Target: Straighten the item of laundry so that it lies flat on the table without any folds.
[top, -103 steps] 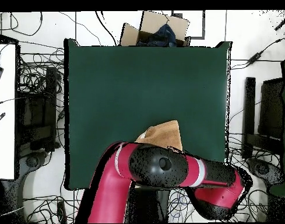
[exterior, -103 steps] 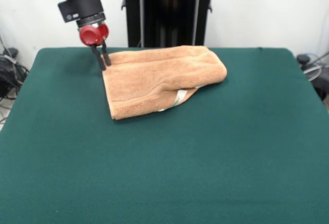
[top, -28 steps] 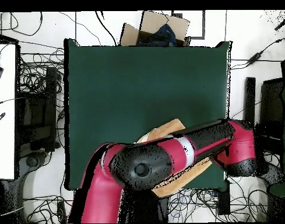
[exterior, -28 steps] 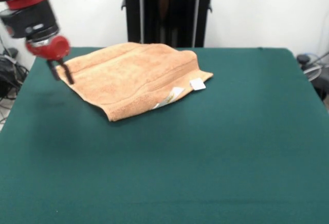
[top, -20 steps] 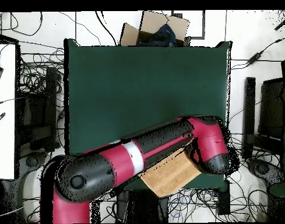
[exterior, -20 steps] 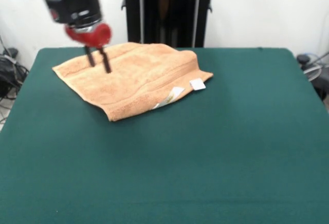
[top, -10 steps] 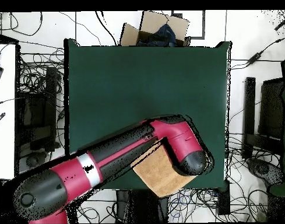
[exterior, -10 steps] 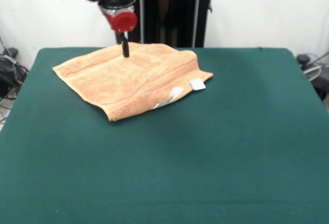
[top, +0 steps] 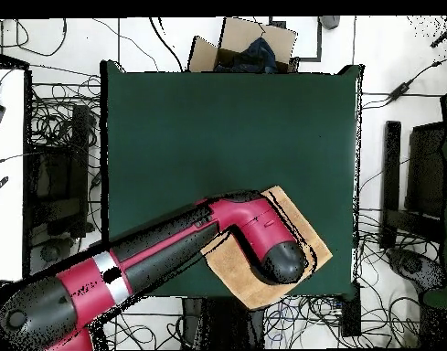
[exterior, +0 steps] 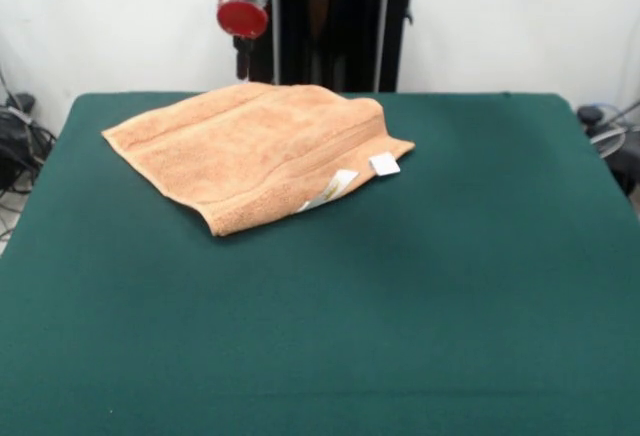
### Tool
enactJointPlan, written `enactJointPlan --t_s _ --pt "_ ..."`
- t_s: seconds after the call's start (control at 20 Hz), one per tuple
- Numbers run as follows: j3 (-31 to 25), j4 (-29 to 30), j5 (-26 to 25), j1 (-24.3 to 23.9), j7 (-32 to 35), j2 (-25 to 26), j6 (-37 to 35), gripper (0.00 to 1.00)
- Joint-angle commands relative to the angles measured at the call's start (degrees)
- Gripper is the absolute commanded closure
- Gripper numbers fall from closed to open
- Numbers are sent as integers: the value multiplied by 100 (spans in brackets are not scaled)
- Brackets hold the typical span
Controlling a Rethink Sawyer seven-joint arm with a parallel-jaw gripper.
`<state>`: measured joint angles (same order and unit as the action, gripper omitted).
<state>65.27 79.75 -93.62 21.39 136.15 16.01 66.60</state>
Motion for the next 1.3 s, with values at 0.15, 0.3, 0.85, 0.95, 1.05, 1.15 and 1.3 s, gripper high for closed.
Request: enactJointPlan --t_s 0.15,0.3,0.85,0.95,1.05,1.15,1.3 --pt "-1374 178 529 -710 310 385 -1067 0" --pt "-1743 199 988 -1194 -692 293 -1476 0" --pt "-2601 113 1718 -2079 -2539 99 -2115 0" --pt "-2695 107 1767 -2164 -2734 53 -2159 0" --pt "-2777 84 1816 -2245 -2876 34 -2183 0" --pt "-2872 22 1880 -2332 -3032 73 -2214 0" --pt "-3024 -44 2119 -2527 -3450 109 -2250 0"
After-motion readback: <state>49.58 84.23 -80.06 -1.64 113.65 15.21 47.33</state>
